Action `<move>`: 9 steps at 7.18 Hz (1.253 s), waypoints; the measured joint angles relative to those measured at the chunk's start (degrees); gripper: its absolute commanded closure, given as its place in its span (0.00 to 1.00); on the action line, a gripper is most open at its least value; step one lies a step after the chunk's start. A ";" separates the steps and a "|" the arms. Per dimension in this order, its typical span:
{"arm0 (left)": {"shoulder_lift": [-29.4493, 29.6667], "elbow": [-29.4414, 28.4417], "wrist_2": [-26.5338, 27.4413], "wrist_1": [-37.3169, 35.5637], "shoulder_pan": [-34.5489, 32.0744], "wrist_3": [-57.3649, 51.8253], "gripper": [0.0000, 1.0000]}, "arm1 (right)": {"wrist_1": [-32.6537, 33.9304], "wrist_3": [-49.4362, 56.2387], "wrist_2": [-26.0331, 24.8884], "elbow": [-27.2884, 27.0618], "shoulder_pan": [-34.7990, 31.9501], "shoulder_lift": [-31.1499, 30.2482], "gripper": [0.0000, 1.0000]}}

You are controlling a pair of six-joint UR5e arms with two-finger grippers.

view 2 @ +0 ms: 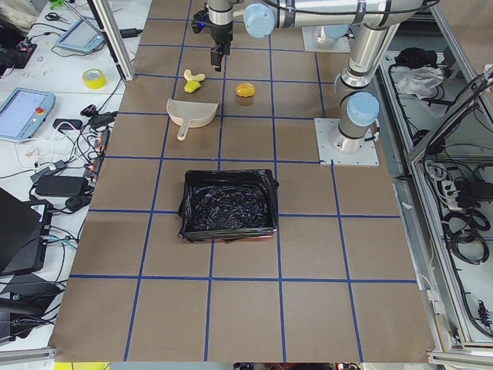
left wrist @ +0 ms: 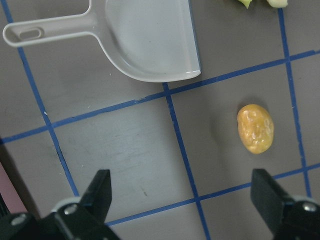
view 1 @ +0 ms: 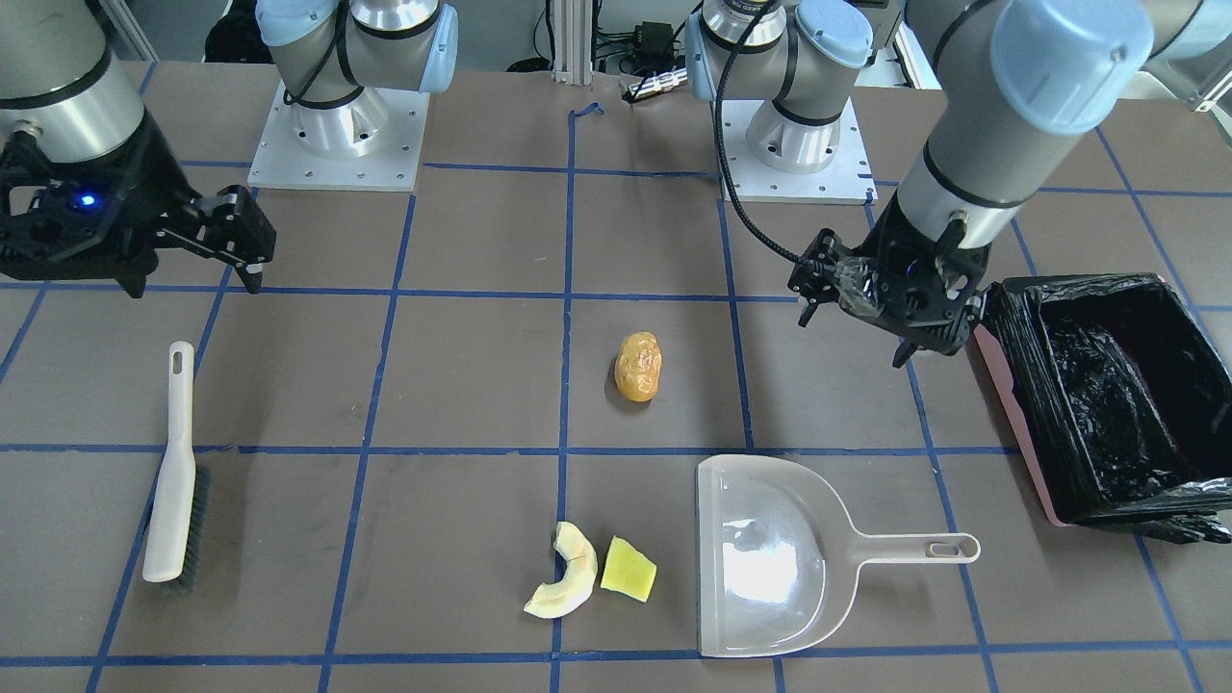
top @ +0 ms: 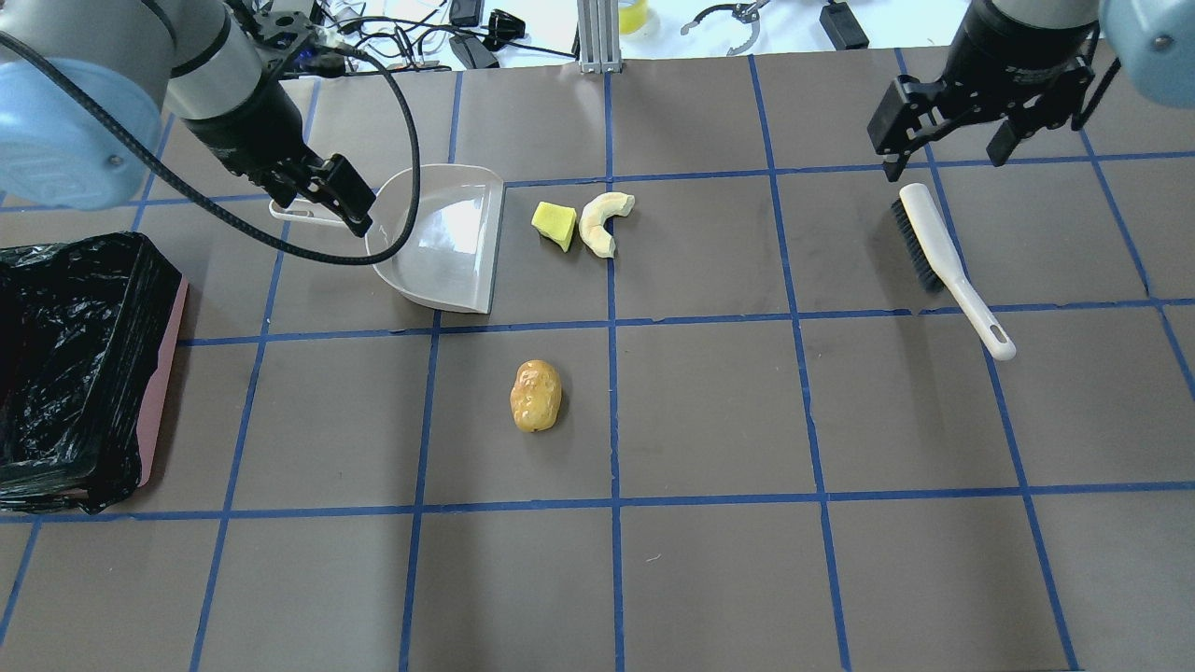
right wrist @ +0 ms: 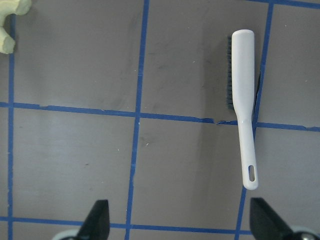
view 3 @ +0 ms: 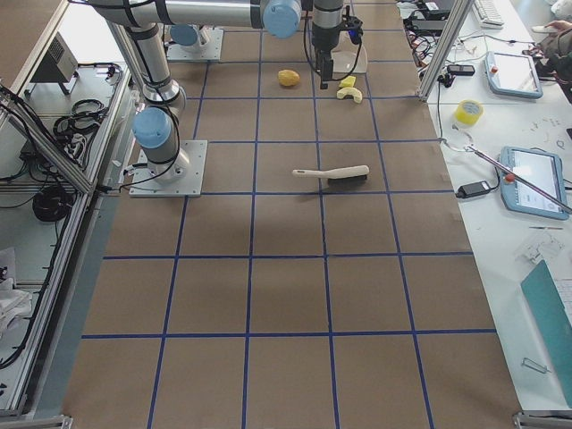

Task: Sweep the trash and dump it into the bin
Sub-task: 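Grasp the white dustpan handle with the left gripper while the right reaches for the brush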

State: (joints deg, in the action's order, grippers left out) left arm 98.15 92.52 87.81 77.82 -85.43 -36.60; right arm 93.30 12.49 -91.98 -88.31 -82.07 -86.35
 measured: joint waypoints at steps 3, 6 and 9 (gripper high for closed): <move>11.60 0.82 3.74 -15.82 1.83 -32.67 0.00 | 13.55 9.17 3.51 -11.76 7.59 0.22 0.01; 20.31 -1.67 5.63 -23.58 4.66 -58.85 0.05 | 25.51 14.88 7.28 -19.22 12.03 3.74 0.01; 24.73 -3.11 5.56 -24.43 5.91 -63.68 0.10 | 32.70 22.27 7.27 -20.47 13.56 9.21 0.03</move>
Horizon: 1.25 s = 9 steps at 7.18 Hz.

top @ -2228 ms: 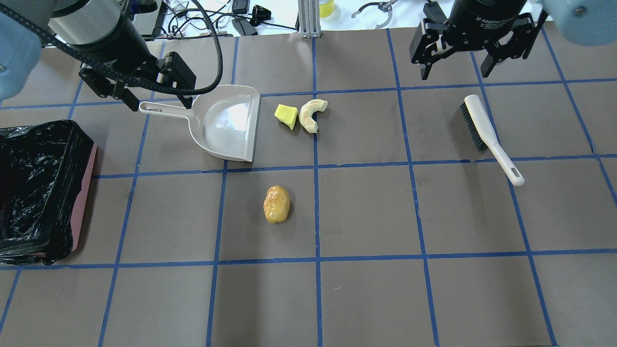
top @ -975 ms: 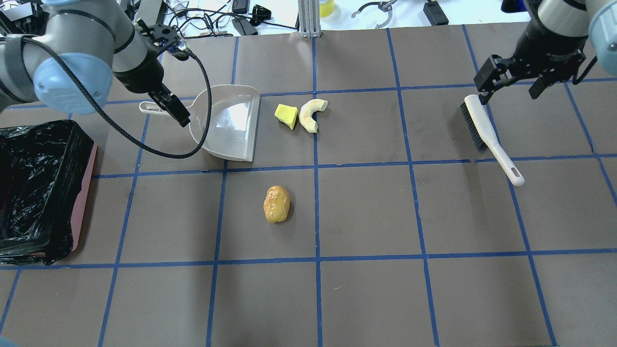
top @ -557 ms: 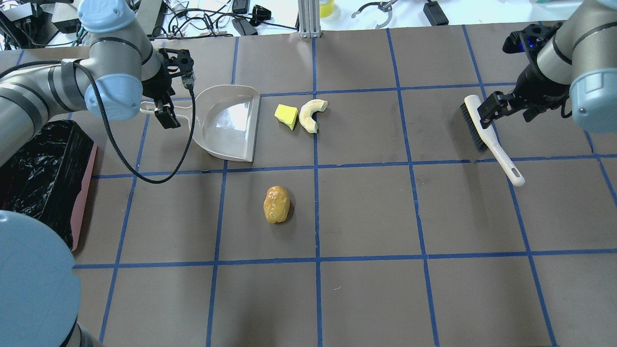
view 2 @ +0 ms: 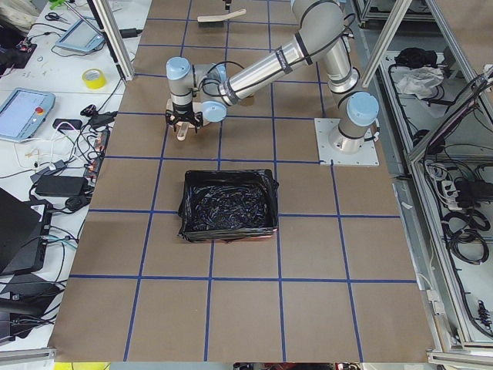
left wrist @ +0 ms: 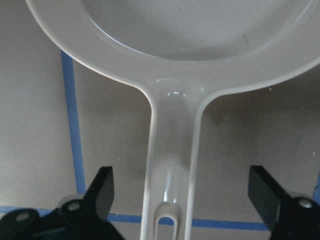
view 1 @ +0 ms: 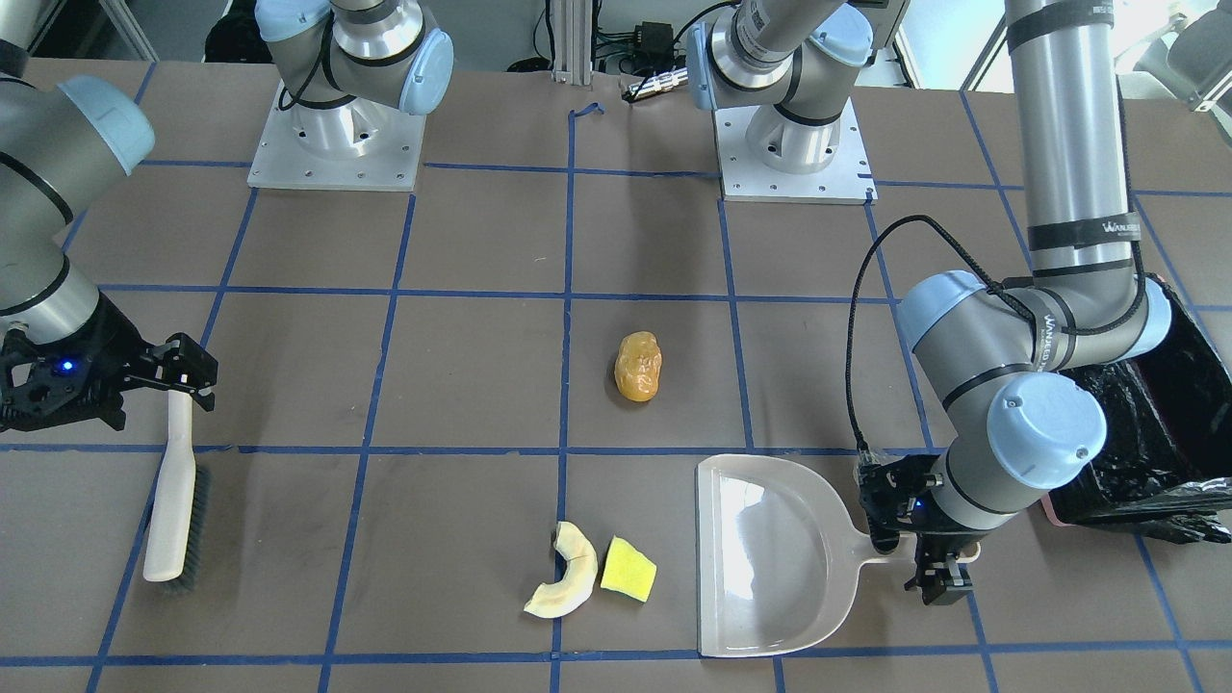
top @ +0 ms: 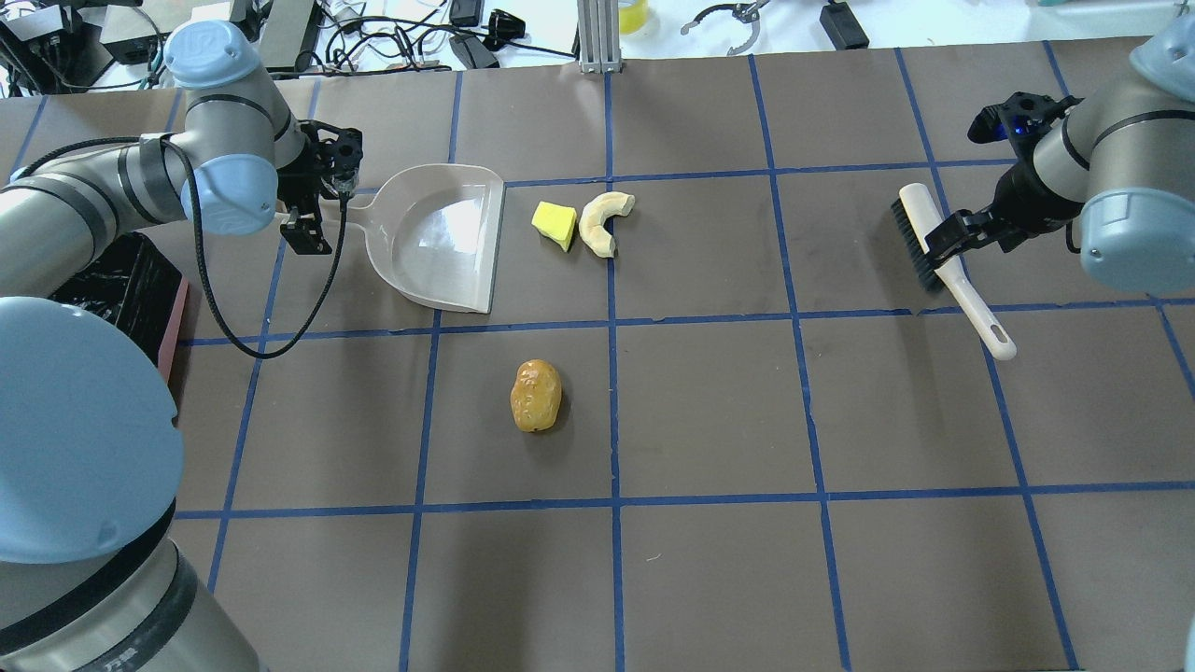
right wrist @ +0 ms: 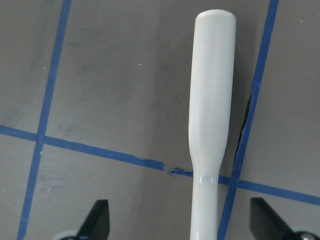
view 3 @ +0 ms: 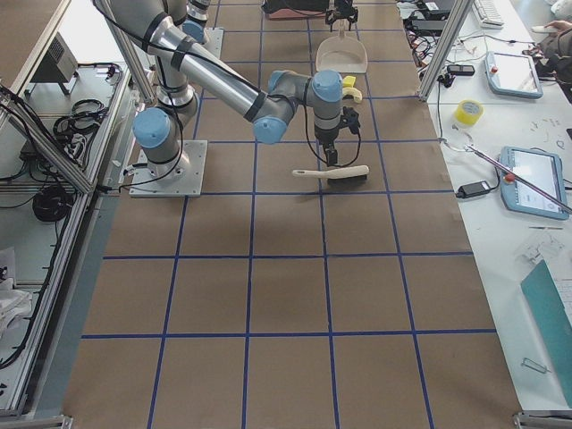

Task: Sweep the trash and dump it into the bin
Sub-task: 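Close the right gripper on the white brush handle and lift it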

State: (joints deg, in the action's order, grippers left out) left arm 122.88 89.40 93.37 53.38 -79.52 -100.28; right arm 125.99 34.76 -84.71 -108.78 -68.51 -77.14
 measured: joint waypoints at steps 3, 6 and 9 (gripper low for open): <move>-0.94 0.07 -0.54 -0.20 0.09 0.82 0.26 | 1.23 0.88 -3.98 -0.69 0.28 2.69 0.18; -1.93 0.85 -1.76 -0.59 0.15 3.21 1.00 | 0.81 0.85 -5.92 -4.04 0.33 2.18 0.25; -2.26 0.83 -1.52 -0.94 0.15 3.51 1.00 | 0.60 1.10 -6.73 -5.23 0.34 1.33 0.50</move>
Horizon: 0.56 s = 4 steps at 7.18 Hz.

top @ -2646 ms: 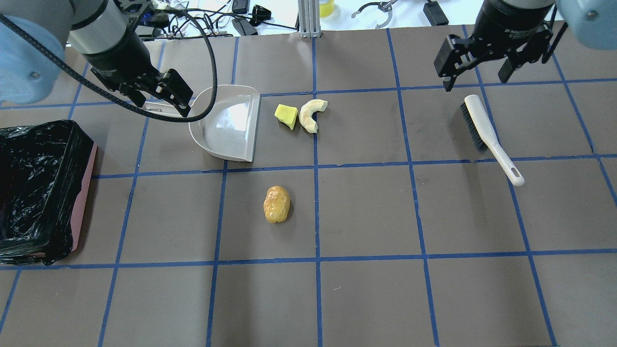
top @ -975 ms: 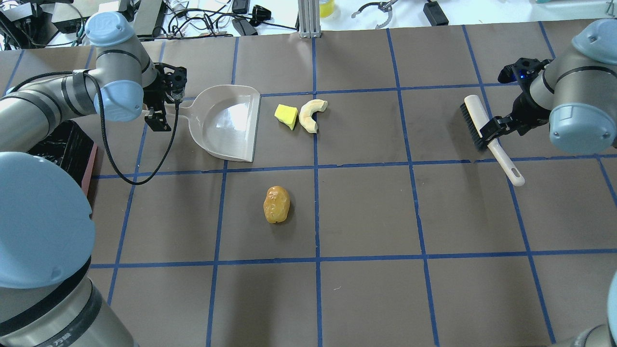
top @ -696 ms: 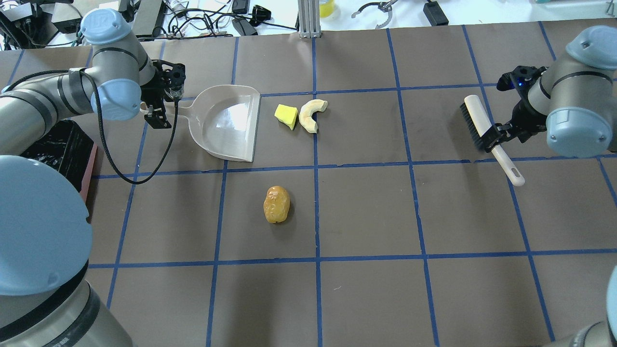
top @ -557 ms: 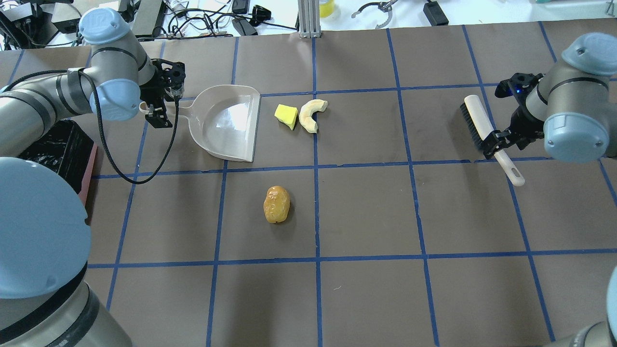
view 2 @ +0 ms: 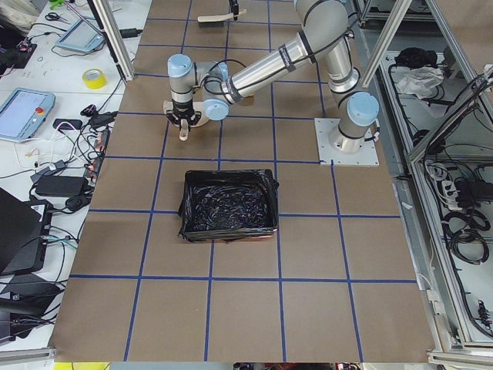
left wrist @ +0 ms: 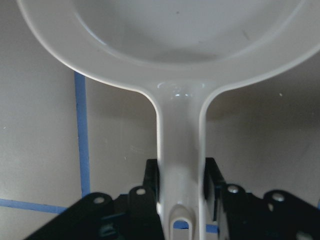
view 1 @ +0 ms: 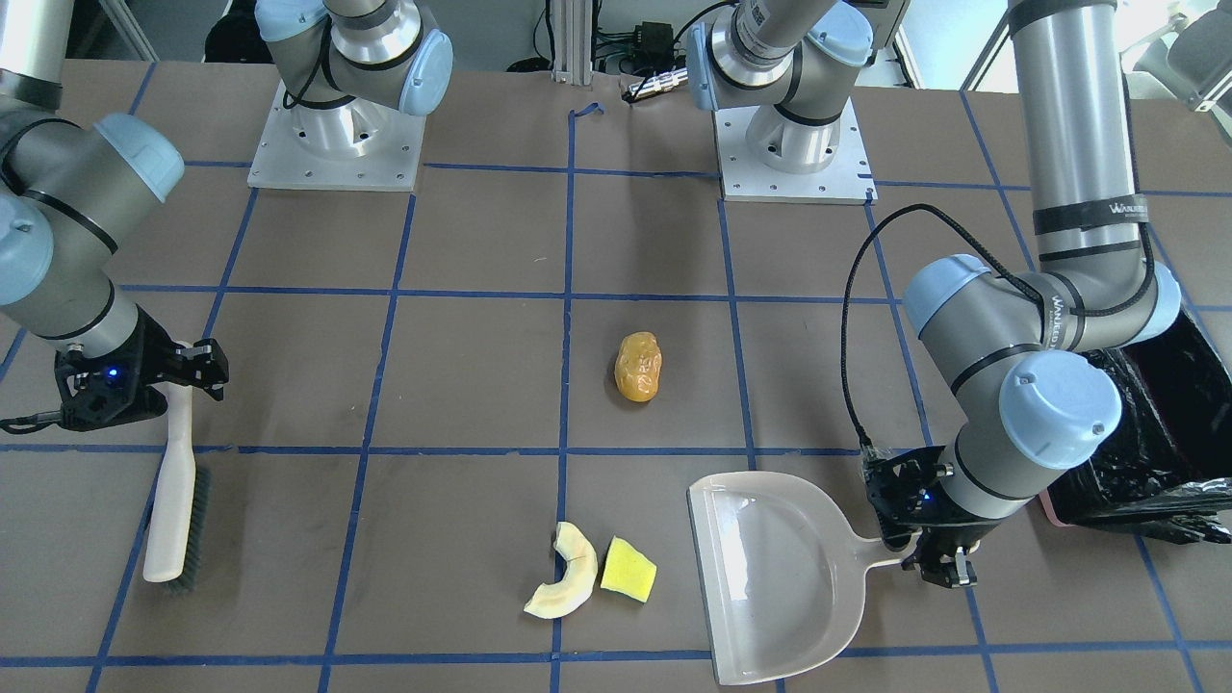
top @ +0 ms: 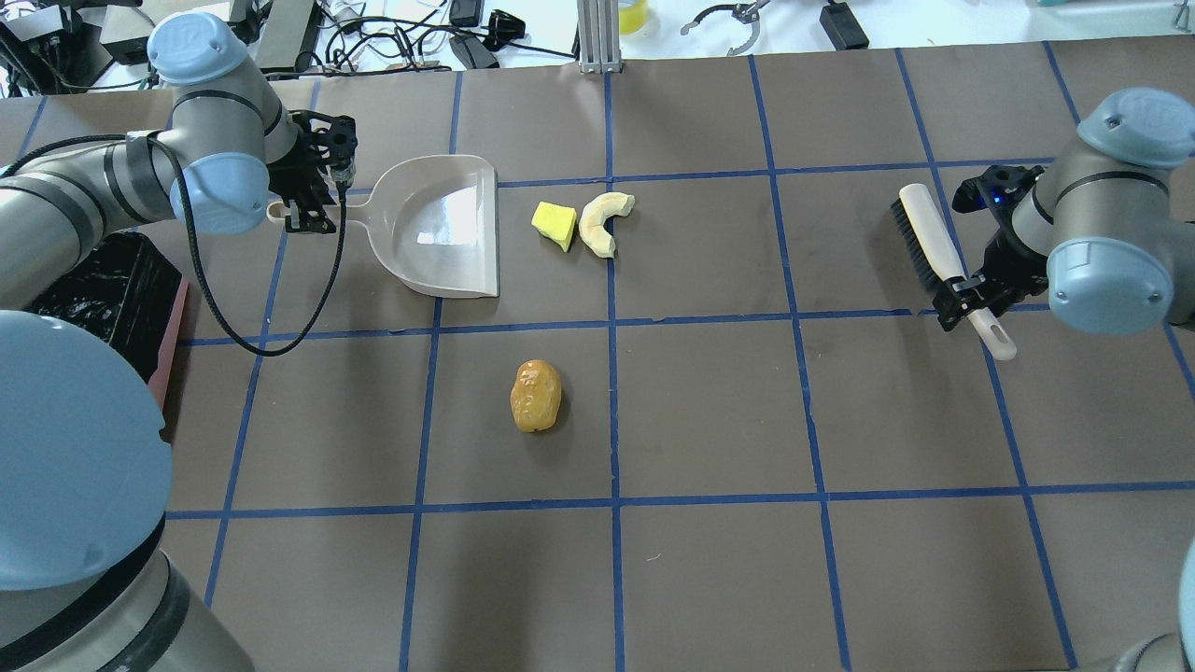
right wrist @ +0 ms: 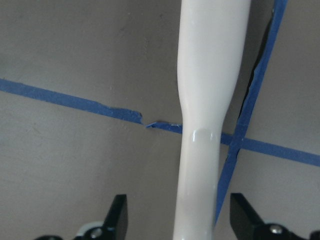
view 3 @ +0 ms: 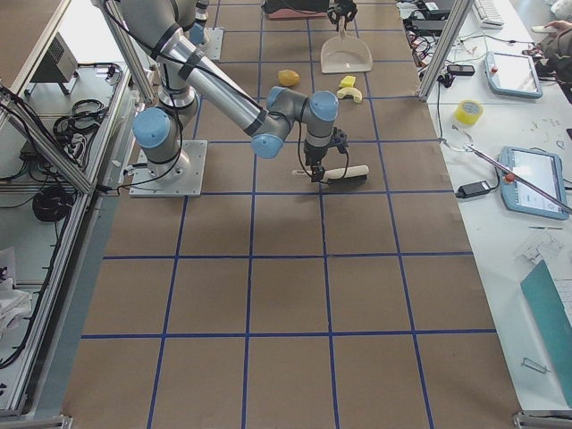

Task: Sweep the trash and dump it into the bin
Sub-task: 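Close the right gripper on the white brush handle and lift it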

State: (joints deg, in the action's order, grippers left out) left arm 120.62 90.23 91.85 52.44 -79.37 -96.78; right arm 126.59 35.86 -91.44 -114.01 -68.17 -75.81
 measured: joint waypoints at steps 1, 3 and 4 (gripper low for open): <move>-0.08 -0.01 0.01 -0.21 0.00 -0.23 1.00 | 0.05 0.03 -0.83 -0.07 -0.03 -0.14 0.57; -0.95 0.69 -0.01 -0.79 -0.05 -3.23 1.00 | 0.21 -0.03 -1.36 -0.13 -0.03 -0.06 0.69; -1.90 2.07 -0.03 -1.06 -0.13 -4.82 1.00 | 0.23 -0.14 -1.40 -0.15 -0.04 0.11 0.75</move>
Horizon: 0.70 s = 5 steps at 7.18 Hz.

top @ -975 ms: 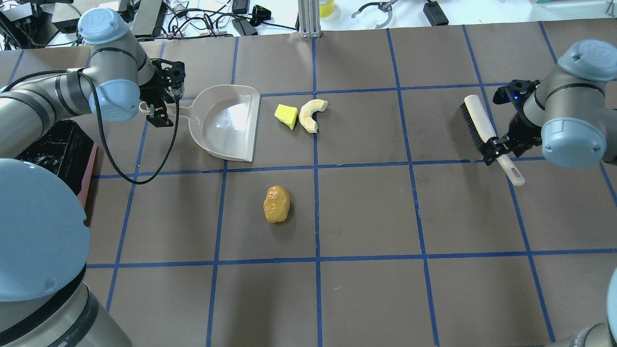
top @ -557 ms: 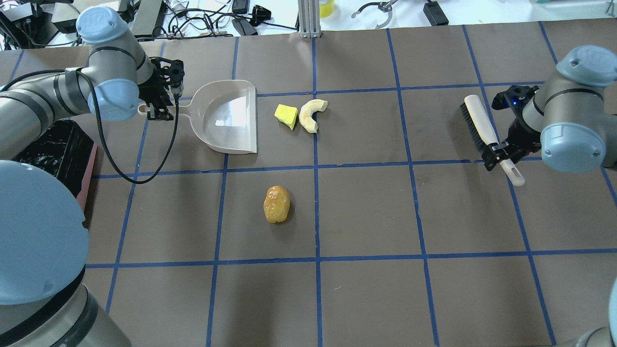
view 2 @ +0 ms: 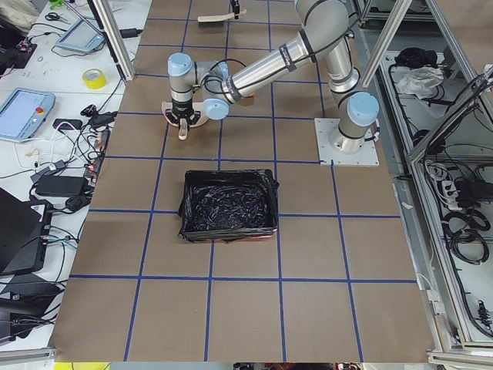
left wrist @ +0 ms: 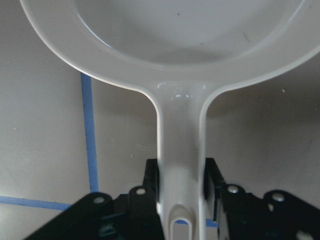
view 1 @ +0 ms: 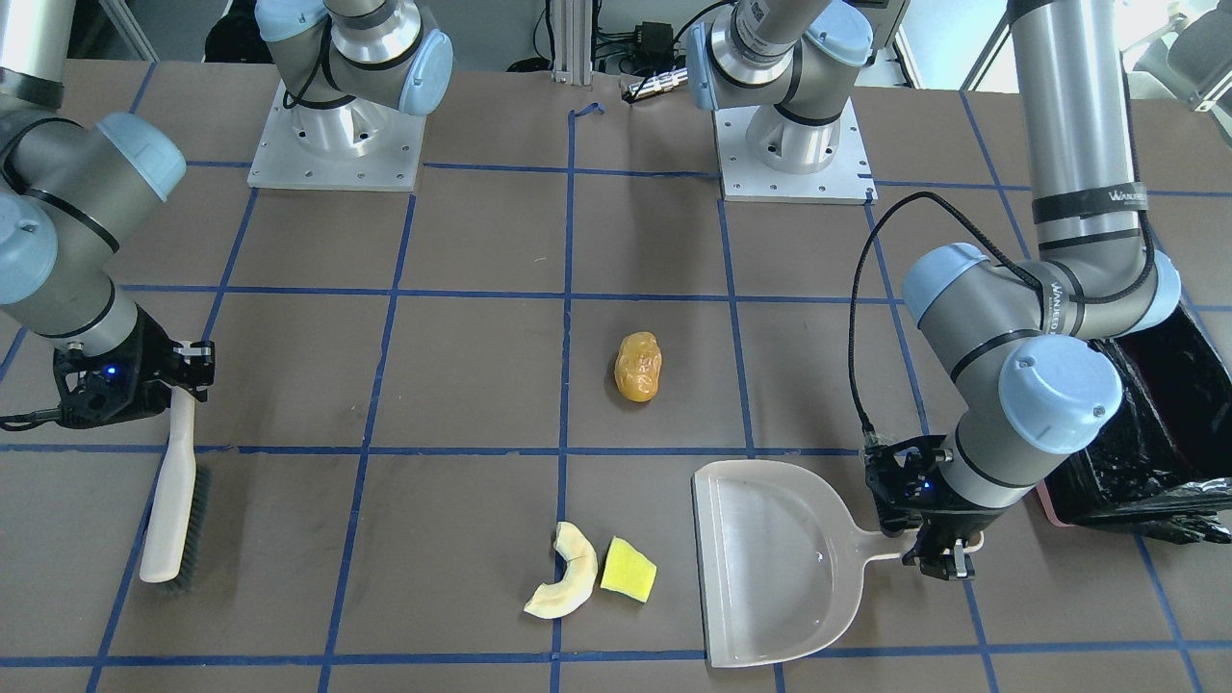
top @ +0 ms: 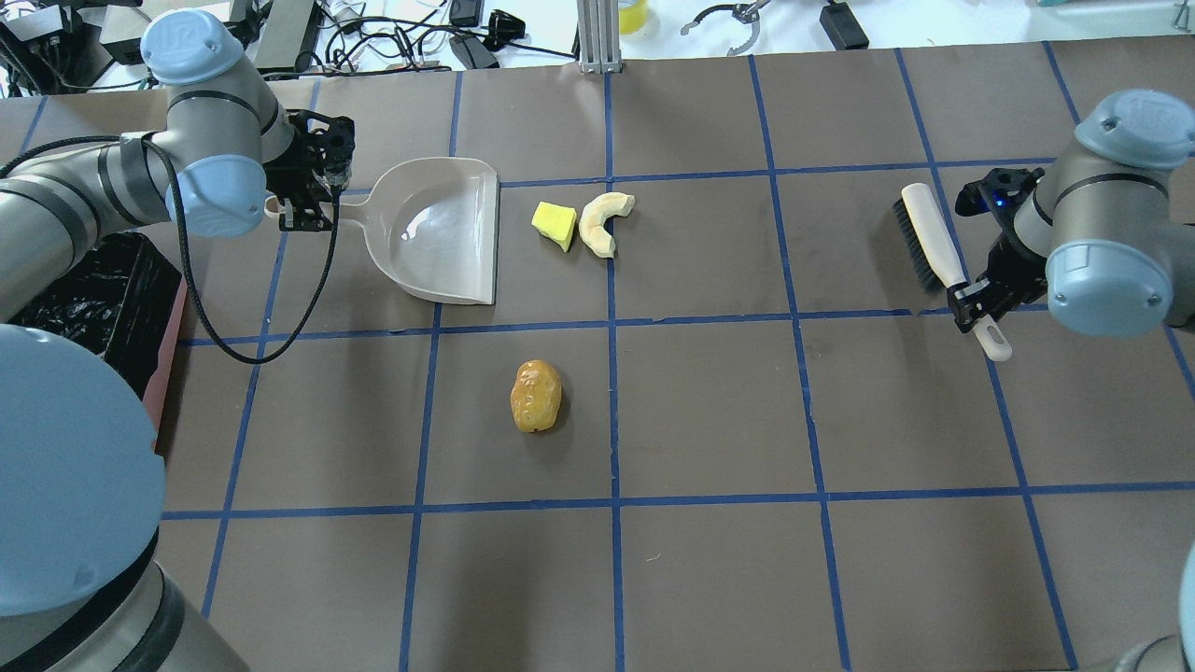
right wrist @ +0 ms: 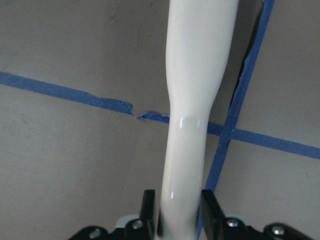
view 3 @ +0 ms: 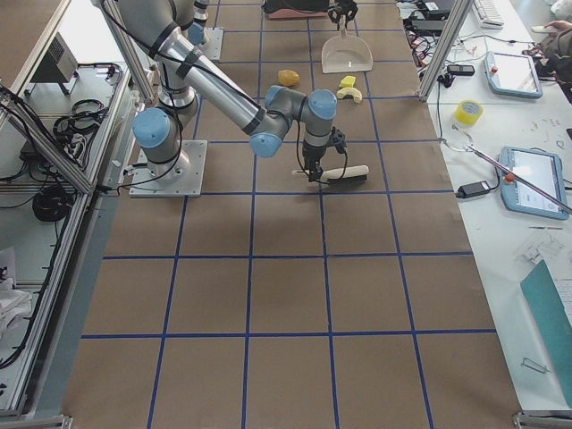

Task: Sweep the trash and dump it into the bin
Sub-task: 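Close the right gripper on the white brush handle and lift it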

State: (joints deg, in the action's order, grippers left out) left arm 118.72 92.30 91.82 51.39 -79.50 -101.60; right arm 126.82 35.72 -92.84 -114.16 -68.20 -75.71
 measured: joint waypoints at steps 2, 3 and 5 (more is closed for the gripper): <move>-0.88 1.97 -0.04 -0.76 -0.10 -0.61 1.00 | 0.01 -0.88 0.16 0.11 0.03 -0.21 0.79; -0.83 2.06 -0.01 -0.85 -0.11 -0.48 1.00 | 0.08 -2.16 0.77 0.35 -0.10 -0.42 0.80; -0.45 1.89 0.04 -0.86 -0.06 -0.22 1.00 | -0.07 -6.18 2.62 1.39 -1.55 -1.23 0.81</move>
State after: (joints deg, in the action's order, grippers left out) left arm 118.27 94.19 91.86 50.53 -79.55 -101.81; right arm 126.75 29.54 -90.23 -112.77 -69.75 -76.94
